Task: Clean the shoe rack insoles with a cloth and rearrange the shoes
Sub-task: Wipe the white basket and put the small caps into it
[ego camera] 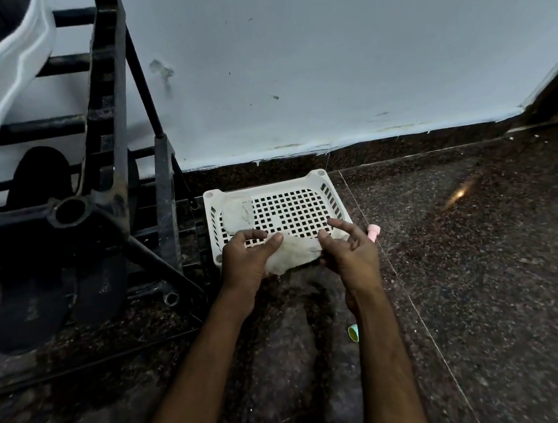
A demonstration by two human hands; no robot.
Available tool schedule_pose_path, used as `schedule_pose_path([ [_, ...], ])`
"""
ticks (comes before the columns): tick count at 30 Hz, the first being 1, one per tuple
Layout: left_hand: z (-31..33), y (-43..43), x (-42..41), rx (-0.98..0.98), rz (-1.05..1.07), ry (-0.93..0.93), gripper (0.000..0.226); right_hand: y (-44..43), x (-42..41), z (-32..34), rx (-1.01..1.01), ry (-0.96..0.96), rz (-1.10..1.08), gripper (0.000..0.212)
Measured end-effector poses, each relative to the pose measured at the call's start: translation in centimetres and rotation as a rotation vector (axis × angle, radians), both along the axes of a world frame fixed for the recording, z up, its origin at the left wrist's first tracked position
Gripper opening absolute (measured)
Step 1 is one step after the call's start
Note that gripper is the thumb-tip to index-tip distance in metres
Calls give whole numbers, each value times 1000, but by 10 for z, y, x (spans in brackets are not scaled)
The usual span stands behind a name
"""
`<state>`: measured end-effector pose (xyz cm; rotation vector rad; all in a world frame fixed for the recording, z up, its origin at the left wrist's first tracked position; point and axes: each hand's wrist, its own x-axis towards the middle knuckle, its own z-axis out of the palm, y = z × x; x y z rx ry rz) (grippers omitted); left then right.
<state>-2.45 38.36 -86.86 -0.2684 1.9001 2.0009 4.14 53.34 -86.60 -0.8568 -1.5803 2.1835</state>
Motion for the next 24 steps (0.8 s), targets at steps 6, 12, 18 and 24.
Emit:
schedule_pose_path([
  [6, 1, 2, 4, 40, -56, 131, 20, -8, -1, 5, 49, 74, 110, 14],
  [12, 1, -2, 1, 77, -78, 96, 20, -4, 0, 2, 86, 71, 134, 34],
  [18, 5, -3, 4, 103, -65, 57, 20, -3, -1, 2, 69, 102, 126, 26],
  [24, 2, -3, 1, 71, -42, 124, 21, -2, 1, 1, 148, 102, 110, 18],
])
